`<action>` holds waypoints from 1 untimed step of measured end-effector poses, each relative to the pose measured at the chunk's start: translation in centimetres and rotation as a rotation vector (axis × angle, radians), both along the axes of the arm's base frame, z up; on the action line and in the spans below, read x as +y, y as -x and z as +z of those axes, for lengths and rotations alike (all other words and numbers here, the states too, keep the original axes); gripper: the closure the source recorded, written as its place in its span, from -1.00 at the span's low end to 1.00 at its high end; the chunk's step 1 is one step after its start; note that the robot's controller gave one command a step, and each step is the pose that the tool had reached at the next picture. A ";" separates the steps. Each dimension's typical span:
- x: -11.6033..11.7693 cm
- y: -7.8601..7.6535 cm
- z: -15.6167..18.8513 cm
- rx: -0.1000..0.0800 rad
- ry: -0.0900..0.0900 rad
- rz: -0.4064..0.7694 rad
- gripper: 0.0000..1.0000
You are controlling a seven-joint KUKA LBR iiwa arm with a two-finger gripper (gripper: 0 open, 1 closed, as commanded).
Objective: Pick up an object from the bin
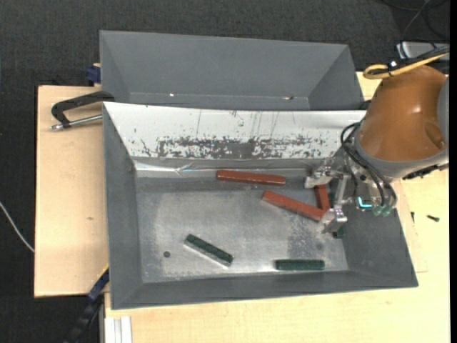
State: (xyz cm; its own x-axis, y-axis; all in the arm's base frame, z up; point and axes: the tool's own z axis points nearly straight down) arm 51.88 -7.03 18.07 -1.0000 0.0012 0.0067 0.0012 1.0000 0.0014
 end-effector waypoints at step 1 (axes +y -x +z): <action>0.0 -0.2 0.4 -0.008 0.001 0.001 -1.00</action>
Offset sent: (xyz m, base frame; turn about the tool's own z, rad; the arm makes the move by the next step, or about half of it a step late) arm 0.0129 -0.0009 -0.1071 -0.0694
